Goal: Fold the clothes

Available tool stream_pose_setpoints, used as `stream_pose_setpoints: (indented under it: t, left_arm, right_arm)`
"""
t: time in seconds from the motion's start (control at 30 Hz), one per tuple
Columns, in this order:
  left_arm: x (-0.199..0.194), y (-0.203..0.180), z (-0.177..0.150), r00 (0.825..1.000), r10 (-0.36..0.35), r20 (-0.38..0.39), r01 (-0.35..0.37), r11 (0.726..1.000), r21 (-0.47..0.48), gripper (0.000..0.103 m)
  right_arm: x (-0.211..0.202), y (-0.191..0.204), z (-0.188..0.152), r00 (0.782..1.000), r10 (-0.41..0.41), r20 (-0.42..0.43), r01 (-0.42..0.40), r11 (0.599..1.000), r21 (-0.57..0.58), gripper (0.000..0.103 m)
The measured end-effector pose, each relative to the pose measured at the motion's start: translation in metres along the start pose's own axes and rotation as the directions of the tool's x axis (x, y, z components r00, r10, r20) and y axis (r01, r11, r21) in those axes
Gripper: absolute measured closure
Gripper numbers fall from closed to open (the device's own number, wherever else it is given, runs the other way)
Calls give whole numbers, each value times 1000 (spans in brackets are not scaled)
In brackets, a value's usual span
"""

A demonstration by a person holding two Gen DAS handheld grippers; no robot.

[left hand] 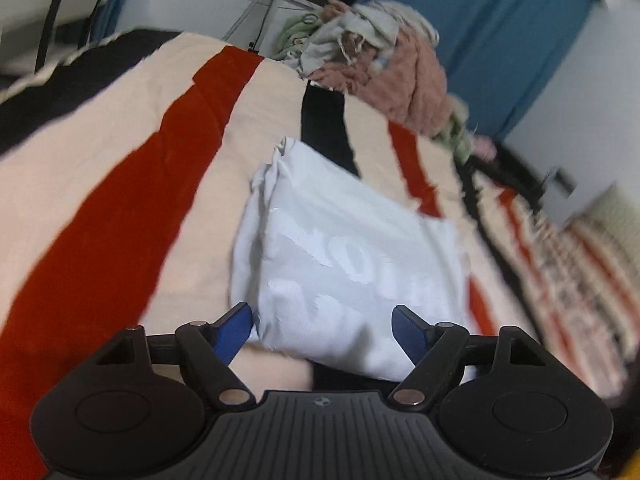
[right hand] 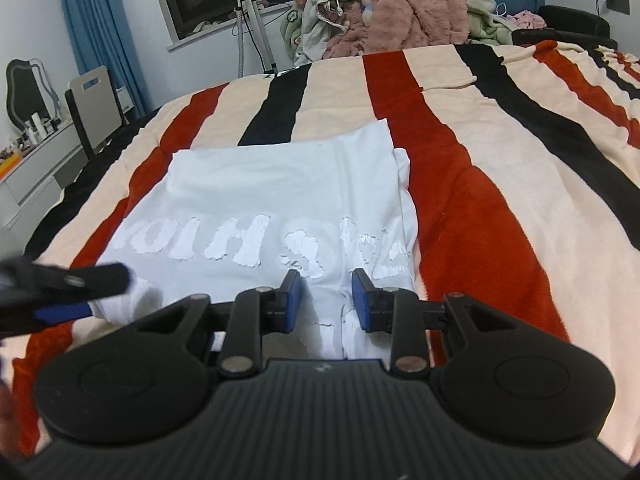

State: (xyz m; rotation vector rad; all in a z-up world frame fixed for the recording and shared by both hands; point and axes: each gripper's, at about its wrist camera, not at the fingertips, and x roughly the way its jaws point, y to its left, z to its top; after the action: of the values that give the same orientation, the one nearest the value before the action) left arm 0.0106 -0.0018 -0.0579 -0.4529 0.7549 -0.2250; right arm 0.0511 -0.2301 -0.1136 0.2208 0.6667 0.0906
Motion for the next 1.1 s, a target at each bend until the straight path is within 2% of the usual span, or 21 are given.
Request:
stream_pose_setpoints:
  t: [0.07, 0.17, 0.27, 0.4, 0.43, 0.47, 0.57, 0.67, 0.83, 0.9, 0.97, 1.03, 1.1]
  left_arm:
    - [-8, 7, -4, 997, -75, -13, 74, 993, -90, 20]
    - [-4, 18, -12, 983, -173, -60, 156, 964, -216, 20]
    - [17, 28, -15, 974, -211, -87, 174, 934, -313, 20]
    - [41, 45, -16, 976, -211, -44, 170, 879, -446, 21]
    - [43, 47, -15, 977, -210, -26, 174, 870, -460, 22]
    - [45, 49, -15, 978, -208, -9, 179, 862, -474, 28]
    - [47, 54, -16, 987, -162, -2, 140, 862, -487, 55]
    - [46, 60, -18, 985, -171, 18, 156, 846, -510, 66]
    - [44, 56, -19, 986, -162, 34, 158, 862, -482, 72]
    - [44, 57, -20, 986, -164, 37, 161, 858, -488, 72]
    - [43, 57, -21, 985, -166, 39, 164, 855, -491, 73]
    - [42, 58, -21, 985, -168, 40, 166, 853, -495, 73]
    - [42, 59, -22, 984, -170, 42, 168, 850, -499, 73]
  right_arm:
    - [0, 1, 0, 1000, -5, 2, 5, 1000, 0, 72]
    - [0, 2, 0, 1000, -12, 3, 12, 1000, 2, 72]
    - [0, 3, -1, 1000, -18, 5, 18, 1000, 0, 72]
    - [0, 5, -1, 1000, -25, 9, 25, 1000, -5, 72]
    - [0, 5, -1, 1000, -27, 10, 27, 1000, -8, 72]
    - [-1, 6, -2, 999, -30, 12, 30, 999, -11, 72]
    - [-1, 7, -2, 999, -36, 17, 37, 999, -17, 72]
    - [-2, 9, -3, 999, -42, 21, 43, 999, -25, 72]
    - [-4, 12, -4, 998, -54, 27, 55, 998, -32, 72]
    - [-7, 10, -2, 998, -48, 29, 48, 999, -1, 71]
    - [-13, 2, 2, 1000, 10, 23, -12, 996, 91, 61]
    - [-23, -14, 3, 990, 129, 50, -138, 956, 257, 15]
    - [-31, -29, 0, 969, 232, 87, -247, 873, 420, 5]
